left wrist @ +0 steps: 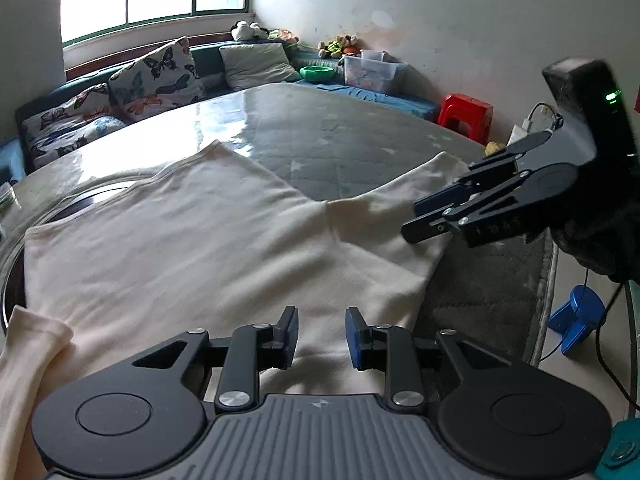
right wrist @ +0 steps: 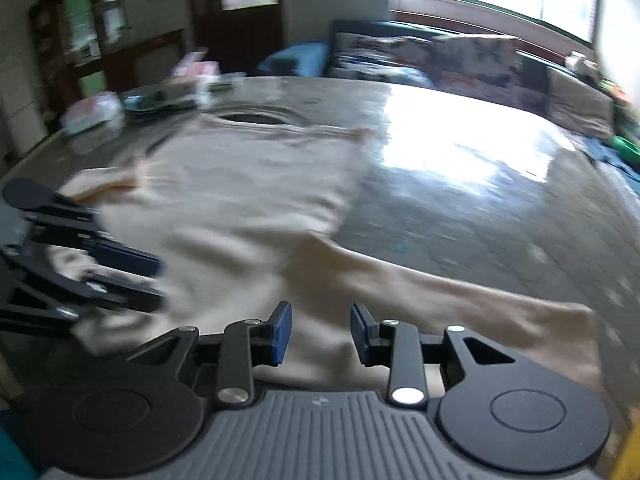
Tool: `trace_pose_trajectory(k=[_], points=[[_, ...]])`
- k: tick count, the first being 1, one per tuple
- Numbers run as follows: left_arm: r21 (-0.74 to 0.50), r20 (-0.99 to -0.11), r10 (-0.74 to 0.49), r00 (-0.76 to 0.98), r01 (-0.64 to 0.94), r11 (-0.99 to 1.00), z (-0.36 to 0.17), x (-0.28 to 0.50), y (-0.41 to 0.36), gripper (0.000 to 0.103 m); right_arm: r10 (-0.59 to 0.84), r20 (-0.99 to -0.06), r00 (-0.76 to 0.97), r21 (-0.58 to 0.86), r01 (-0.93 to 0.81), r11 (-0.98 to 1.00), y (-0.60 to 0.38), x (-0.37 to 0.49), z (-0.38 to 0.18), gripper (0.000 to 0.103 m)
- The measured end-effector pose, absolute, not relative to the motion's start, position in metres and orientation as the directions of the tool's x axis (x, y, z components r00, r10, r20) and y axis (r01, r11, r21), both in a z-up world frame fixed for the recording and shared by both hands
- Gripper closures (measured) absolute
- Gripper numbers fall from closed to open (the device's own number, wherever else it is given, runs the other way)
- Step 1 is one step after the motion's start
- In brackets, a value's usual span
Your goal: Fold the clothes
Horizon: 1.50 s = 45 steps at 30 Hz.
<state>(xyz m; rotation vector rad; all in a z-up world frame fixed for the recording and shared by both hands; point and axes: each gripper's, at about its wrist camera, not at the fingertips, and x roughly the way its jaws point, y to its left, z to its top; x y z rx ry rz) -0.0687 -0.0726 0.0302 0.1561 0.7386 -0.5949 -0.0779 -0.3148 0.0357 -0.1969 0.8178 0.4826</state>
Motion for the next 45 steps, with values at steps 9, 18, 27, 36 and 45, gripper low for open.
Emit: trace_pose_trajectory(k=[9, 18, 27, 36, 45], points=[[-0.057, -0.685, -0.475, 0.552, 0.610, 0.791, 0.024, -0.072, -0.091, 0.075, 0.161, -0.743, 0.650, -0.025, -0.267, 0.963, -0.382, -0.061, 0.027, 0.071], [-0.051, -0.681, -0.473, 0.559, 0.608, 0.792, 0.025, -0.071, -0.093, 0.072, -0.022, -0.718, 0.696, -0.077, -0.048, 0.996, -0.422, -0.041, 0.024, 0.062], [-0.042, -0.689, -0.469, 0.553, 0.616, 0.787, 0.021, -0.072, -0.097, 0.071, 0.001, -0.731, 0.683, -0.013, -0.016, 1.000, -0.434, -0.036, 0.021, 0.081], [-0.032, -0.689, -0.464, 0.557, 0.616, 0.787, 0.020, -0.074, -0.098, 0.071, -0.075, -0.709, 0.701, -0.112, -0.007, 0.994, -0.427, -0.029, 0.023, 0.096], [-0.032, -0.680, -0.459, 0.571, 0.603, 0.797, 0.024, -0.073, -0.096, 0.067, -0.052, -0.683, 0.728, -0.064, 0.011, 0.998, -0.432, -0.048, 0.038, 0.076]])
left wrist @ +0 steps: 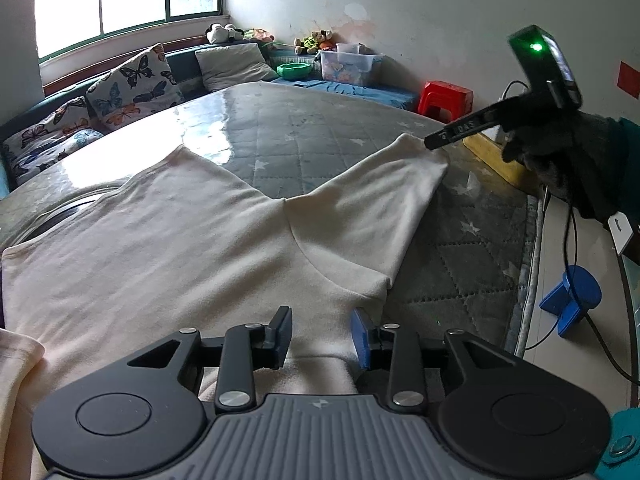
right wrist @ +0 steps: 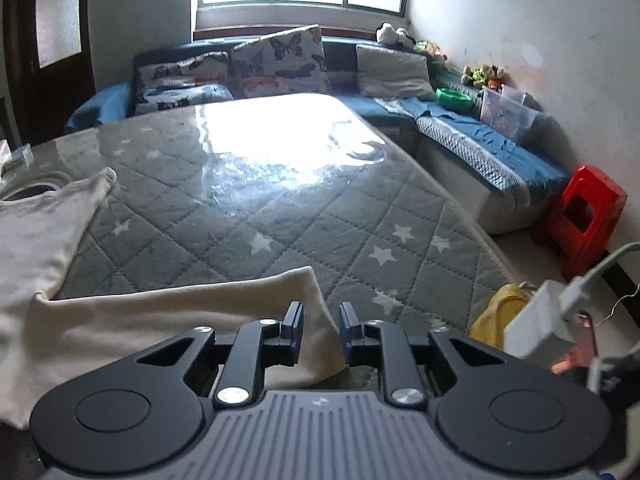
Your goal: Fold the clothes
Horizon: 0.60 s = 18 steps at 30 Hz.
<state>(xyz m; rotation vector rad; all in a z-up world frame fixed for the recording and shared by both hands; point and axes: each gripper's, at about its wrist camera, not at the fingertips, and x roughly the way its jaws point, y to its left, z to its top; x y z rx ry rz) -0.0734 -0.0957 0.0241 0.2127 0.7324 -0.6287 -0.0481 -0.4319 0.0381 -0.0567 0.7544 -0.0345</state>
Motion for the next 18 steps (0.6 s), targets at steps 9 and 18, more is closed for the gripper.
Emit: trace_pose_trajectory(k=[9, 18], points=[[-0.025, -0.663, -0.457, 0.593, 0.593, 0.805, 0.031, -0.076, -0.092, 0.060, -0.060, -0.714, 0.697, -0.040, 0.046, 0.998, -0.434, -0.054, 0.024, 0.067], [-0.015, -0.668, -0.437, 0.602, 0.577, 0.817, 0.029, -0.076, -0.092, 0.059, -0.022, -0.707, 0.706, -0.012, 0.018, 1.000, -0.430, -0.055, 0.024, 0.095]])
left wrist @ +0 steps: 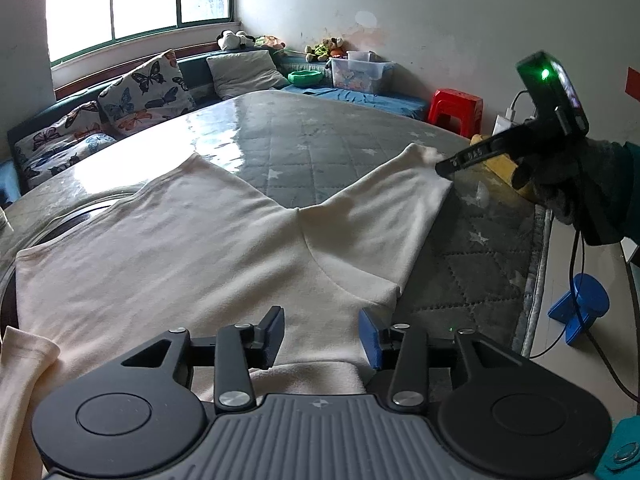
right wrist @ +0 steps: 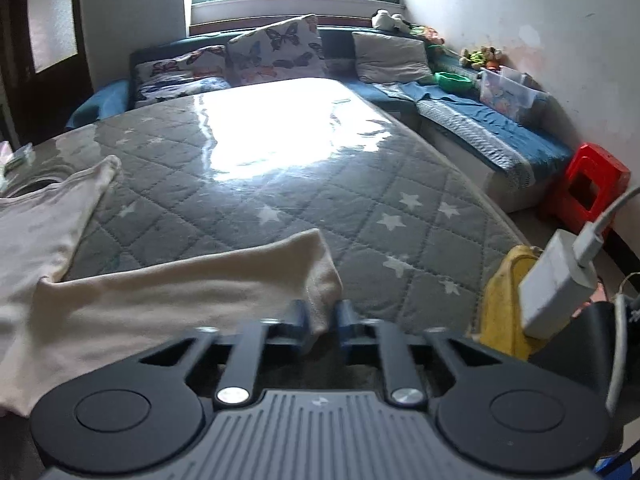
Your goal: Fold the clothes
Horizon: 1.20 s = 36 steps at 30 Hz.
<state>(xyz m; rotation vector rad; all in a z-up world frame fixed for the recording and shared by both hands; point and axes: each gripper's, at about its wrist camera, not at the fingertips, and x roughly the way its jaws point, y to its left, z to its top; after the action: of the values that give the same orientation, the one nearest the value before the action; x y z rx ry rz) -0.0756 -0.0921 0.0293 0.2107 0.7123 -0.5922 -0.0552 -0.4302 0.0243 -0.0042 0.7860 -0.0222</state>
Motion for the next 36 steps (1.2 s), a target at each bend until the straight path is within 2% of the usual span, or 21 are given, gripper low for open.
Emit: trace_pose_trajectory(k=[6, 13, 18, 25, 30, 32, 34, 36], points=[[-0.011, -0.670, -0.433, 0.602, 0.576, 0.818, 0.028, -0.076, -0.092, 0.059, 0.086, -0.650, 0.755, 0.065, -0.057, 0.996, -0.420, -0.065, 0.057, 0.096], [-0.011, -0.663, -0.426, 0.616, 0.561, 0.827, 0.029, -0.080, -0.086, 0.059, 0.335, -0.536, 0.775, 0.162, -0.295, 0.942, -0.381, -0.077, 0.130, 0.096], [-0.017, -0.644, -0.410, 0.646, 0.524, 0.852, 0.035, -0.088, -0.070, 0.059, 0.485, -0.505, 0.714, 0.162, -0.474, 0.866, -0.327, -0.079, 0.159, 0.096], [-0.027, -0.625, -0.350, 0.698, 0.428, 0.903, 0.040, -0.104, -0.032, 0.057, 0.607, -0.533, 0.589, 0.117, -0.660, 0.742, -0.238, -0.080, 0.162, 0.096], [-0.046, -0.621, -0.302, 0.724, 0.351, 0.935, 0.039, -0.116, -0.005, 0.057, 0.632, -0.610, 0.478, 0.124, -0.730, 0.672, -0.184, -0.080, 0.129, 0.095], [-0.051, -0.620, -0.283, 0.732, 0.323, 0.945, 0.039, -0.121, 0.005, 0.057, 0.634, -0.640, 0.434, 0.130, -0.752, 0.646, -0.168, -0.085, 0.113, 0.094], [-0.042, -0.619, -0.260, 0.741, 0.300, 0.953, 0.039, -0.126, 0.012, 0.057, 0.643, -0.660, 0.389, 0.154, -0.768, 0.622, -0.158, -0.089, 0.099, 0.087], [-0.027, -0.616, -0.234, 0.752, 0.277, 0.960, 0.041, -0.131, 0.019, 0.057, 0.651, -0.673, 0.351, 0.173, -0.781, 0.600, -0.151, -0.095, 0.087, 0.087]])
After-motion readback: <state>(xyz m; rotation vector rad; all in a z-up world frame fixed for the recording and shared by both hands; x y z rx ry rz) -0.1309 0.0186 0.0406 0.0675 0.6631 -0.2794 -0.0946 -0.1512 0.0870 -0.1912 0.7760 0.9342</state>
